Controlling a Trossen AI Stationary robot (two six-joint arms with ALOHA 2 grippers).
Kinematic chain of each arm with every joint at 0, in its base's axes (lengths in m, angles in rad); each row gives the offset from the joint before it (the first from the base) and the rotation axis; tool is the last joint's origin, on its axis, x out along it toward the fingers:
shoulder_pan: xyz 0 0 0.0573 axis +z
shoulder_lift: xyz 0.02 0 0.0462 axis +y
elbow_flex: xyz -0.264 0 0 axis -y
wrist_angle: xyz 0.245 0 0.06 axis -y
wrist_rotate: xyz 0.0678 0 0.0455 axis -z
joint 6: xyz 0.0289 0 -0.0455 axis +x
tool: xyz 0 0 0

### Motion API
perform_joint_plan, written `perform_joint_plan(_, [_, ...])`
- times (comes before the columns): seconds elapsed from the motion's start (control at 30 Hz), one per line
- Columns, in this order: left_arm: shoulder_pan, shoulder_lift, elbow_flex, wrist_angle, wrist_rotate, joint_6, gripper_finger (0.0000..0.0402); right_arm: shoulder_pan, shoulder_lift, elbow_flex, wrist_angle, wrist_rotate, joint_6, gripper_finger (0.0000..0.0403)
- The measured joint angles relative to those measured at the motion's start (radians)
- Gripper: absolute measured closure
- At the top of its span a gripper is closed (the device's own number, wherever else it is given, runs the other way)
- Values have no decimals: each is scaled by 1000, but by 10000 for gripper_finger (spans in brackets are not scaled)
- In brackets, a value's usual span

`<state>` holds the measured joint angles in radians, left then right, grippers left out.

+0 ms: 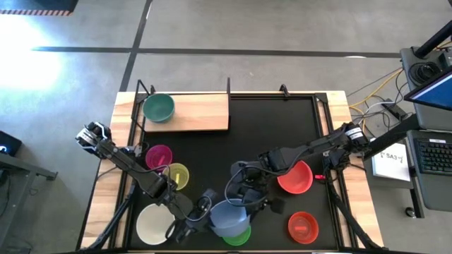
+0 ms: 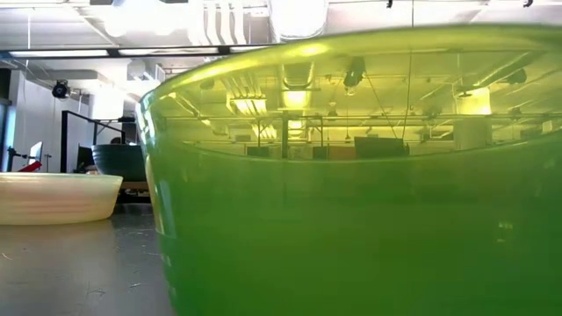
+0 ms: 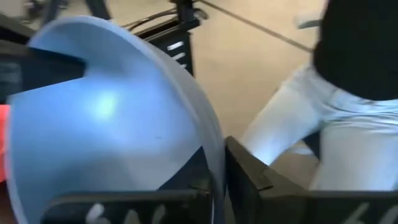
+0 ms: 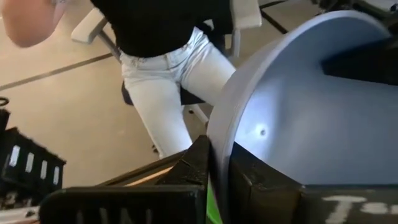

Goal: Place and stack bowls onto a shelf
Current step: Stack the blue bowl on the dark green bowl on the shelf

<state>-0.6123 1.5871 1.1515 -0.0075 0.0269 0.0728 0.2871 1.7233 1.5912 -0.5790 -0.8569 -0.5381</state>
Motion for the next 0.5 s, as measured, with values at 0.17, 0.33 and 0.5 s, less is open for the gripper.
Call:
perform_joint_plan(0.17, [0,0,0,24,44,-5,394,1,0,7,42,45,69,348])
perform_joint_plan(0.33, [2,1,0,26,42,-31,400,-6,0,10,40,60,117,289])
perform_joint_plan(0.5, [2,1,0,27,42,-33,401,-11,0,10,40,80,181,236])
